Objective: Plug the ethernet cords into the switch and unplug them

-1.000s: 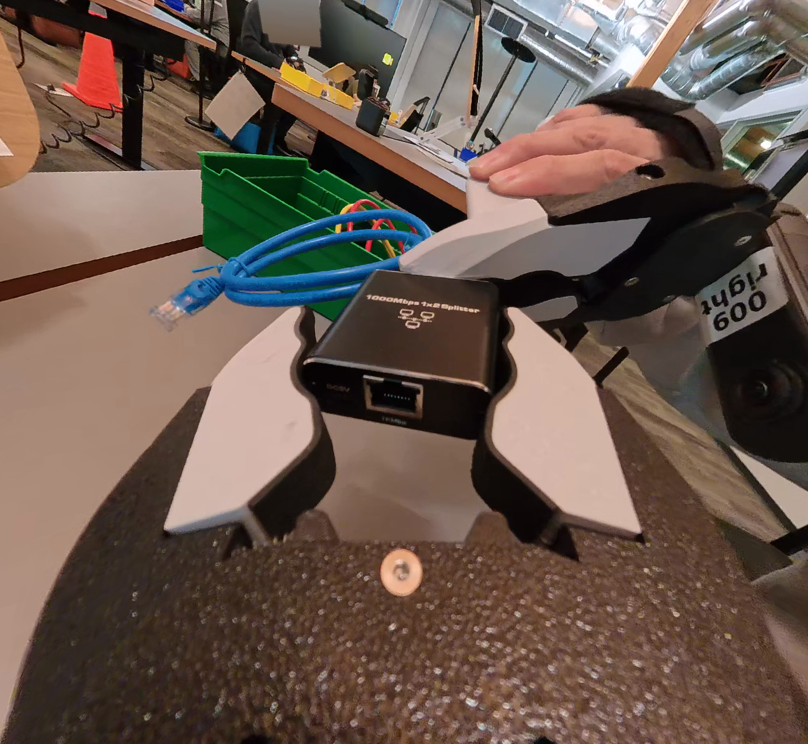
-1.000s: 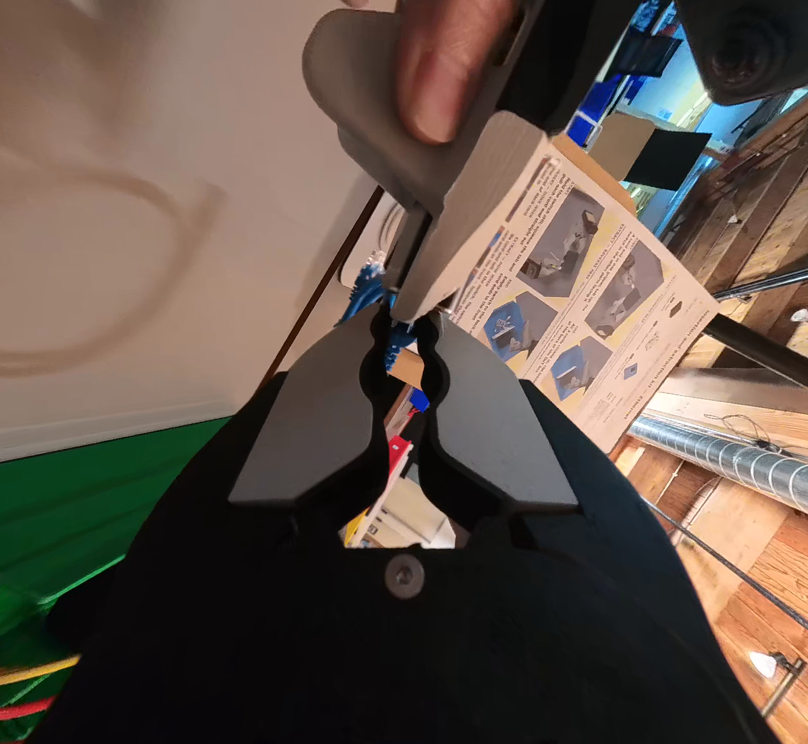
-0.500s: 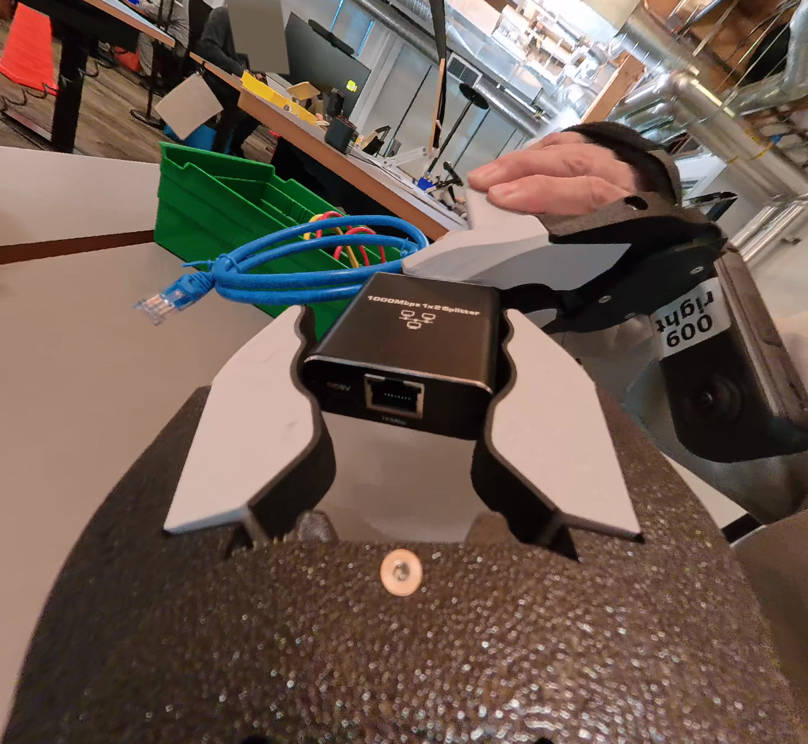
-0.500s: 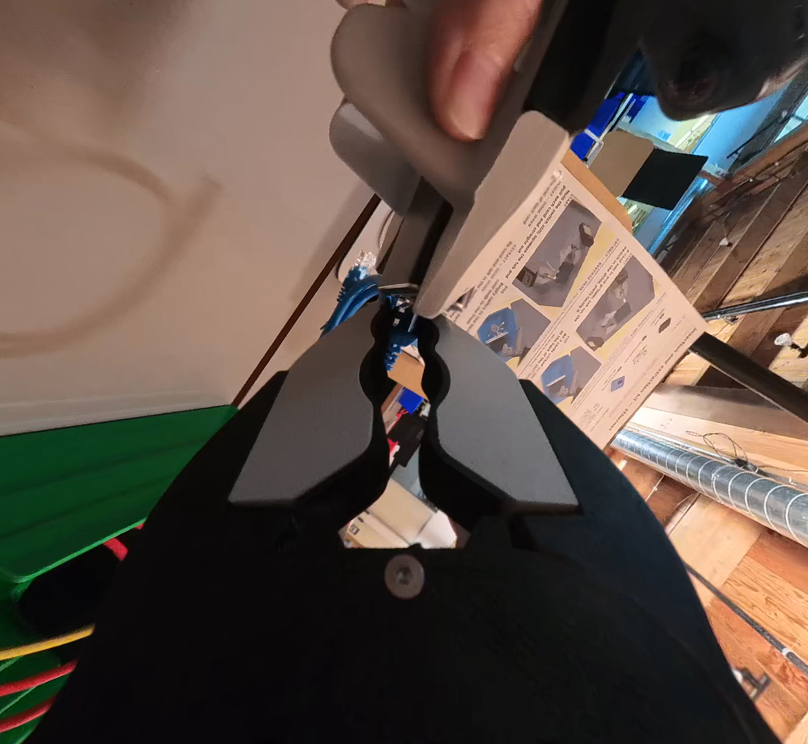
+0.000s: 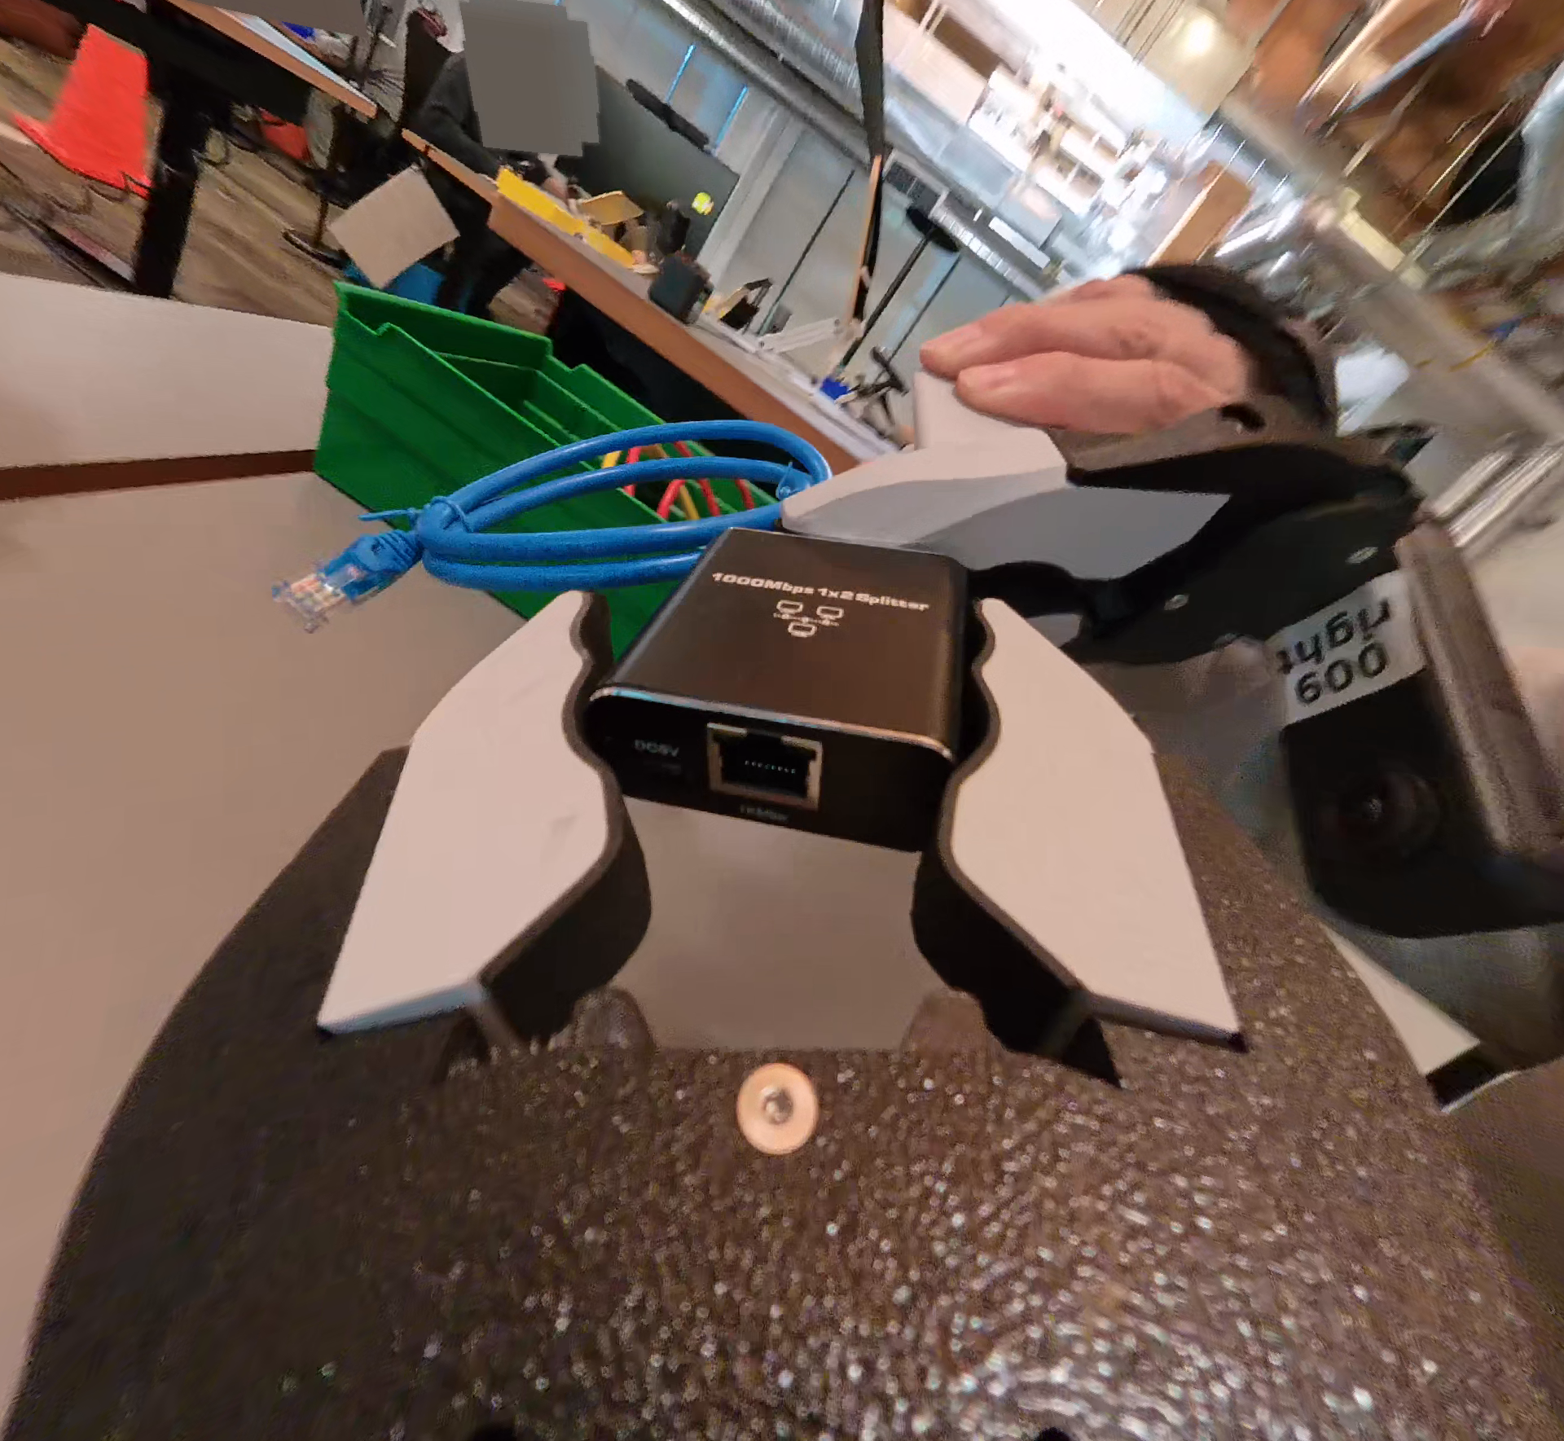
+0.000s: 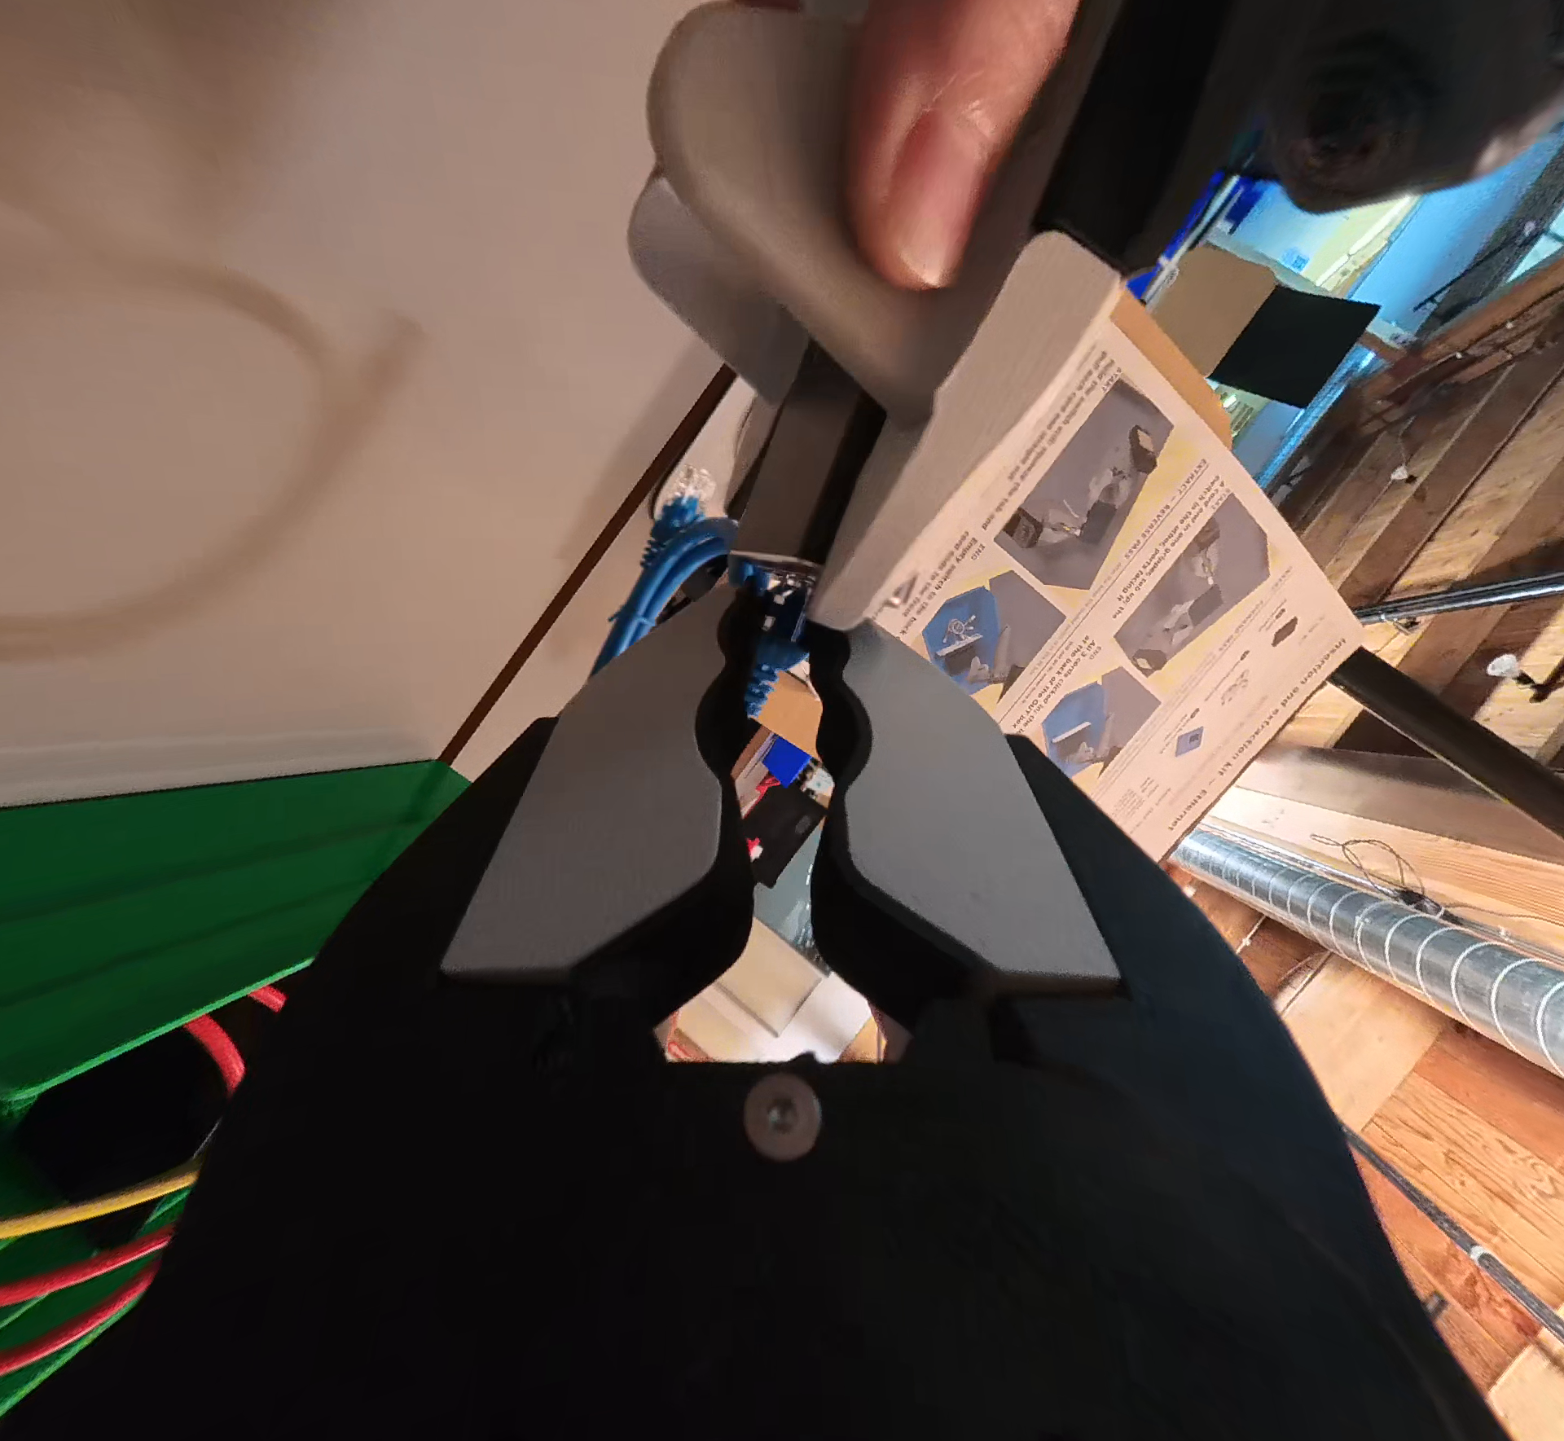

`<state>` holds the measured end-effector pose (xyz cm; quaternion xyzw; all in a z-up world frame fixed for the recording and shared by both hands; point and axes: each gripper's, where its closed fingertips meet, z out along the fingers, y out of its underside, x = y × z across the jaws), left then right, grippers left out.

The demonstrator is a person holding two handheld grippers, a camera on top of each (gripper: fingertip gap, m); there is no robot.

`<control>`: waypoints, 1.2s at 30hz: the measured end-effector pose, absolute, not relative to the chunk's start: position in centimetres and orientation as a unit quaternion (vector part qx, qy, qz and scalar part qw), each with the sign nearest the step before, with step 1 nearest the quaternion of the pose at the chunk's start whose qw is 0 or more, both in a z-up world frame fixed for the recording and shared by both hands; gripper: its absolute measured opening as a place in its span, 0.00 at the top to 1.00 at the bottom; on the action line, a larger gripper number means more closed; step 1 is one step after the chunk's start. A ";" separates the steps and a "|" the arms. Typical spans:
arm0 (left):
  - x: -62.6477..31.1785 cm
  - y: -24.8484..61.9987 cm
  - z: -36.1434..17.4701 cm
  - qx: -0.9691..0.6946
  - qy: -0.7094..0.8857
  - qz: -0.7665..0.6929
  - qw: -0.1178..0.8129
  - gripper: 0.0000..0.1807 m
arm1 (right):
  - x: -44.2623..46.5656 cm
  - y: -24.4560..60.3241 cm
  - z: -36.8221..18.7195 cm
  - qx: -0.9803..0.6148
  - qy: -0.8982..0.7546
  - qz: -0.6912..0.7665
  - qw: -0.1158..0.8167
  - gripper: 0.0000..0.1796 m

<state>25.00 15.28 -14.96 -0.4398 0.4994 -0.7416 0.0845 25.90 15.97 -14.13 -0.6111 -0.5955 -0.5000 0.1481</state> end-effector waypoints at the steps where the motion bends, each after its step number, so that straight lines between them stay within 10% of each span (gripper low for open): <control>1: 25.0 15.2 -15.0 -0.436 0.514 -0.732 0.100 0.57 | 25.9 15.9 -14.1 -0.613 -0.595 -0.497 0.153 0.92; 36: 24.9 15.0 -14.4 -0.448 0.435 -0.781 -0.001 0.57 | 25.6 15.6 -14.2 -0.599 -0.663 -0.444 0.068 0.92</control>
